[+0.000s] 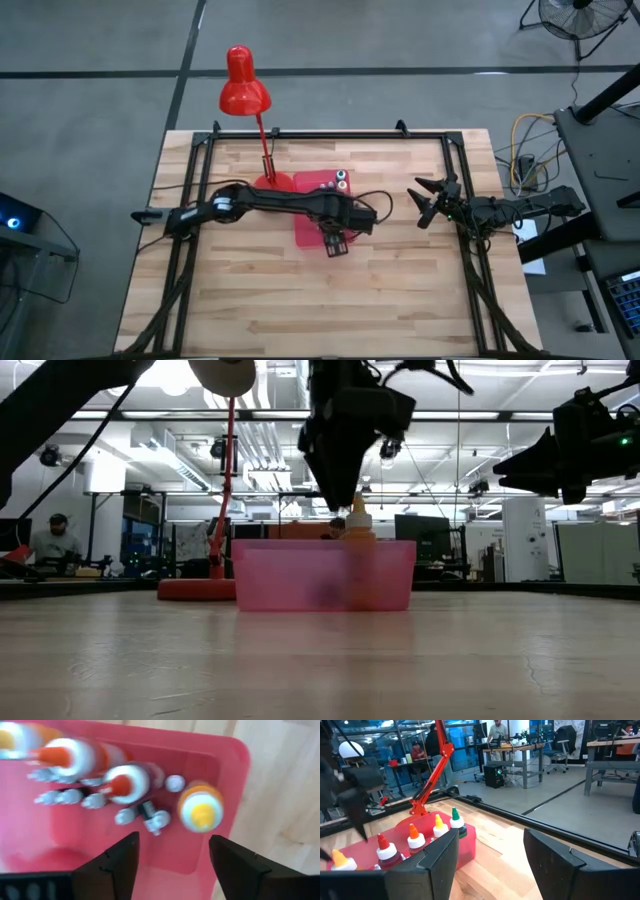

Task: Pick & Place food coloring
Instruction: Put the big yellow food coloring bottle into the bin, then return to Home Position

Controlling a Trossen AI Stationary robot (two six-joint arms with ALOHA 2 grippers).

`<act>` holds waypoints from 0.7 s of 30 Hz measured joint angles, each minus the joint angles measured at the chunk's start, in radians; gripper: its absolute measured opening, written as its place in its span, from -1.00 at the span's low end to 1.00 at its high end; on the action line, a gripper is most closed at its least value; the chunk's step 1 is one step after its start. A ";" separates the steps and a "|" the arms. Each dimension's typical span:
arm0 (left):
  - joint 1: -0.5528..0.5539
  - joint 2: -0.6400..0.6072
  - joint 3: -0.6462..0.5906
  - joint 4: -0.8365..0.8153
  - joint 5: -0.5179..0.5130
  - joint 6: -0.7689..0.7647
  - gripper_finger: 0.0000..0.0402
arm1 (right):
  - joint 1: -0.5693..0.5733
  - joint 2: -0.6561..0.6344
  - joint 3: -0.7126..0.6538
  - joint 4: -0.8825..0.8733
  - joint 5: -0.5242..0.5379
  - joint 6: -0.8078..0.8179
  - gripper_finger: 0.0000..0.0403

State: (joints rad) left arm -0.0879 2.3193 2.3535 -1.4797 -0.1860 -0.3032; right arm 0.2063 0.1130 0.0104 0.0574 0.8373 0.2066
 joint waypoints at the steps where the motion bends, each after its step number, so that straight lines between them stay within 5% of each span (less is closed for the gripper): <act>1: 0.000 -0.009 0.000 -0.008 -0.019 -0.005 0.06 | 0.000 0.000 0.000 0.000 0.000 0.000 0.07; 13: -0.009 -0.133 -0.035 -0.041 -0.054 0.003 0.44 | 0.000 0.000 0.000 0.000 0.000 0.001 0.07; 21: -0.021 -0.403 -0.378 0.137 -0.051 0.017 0.46 | 0.000 0.000 0.000 0.000 0.000 0.000 0.07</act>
State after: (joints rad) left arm -0.1094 1.9167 1.9751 -1.3429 -0.2374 -0.2865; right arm 0.2062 0.1131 0.0103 0.0574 0.8373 0.2066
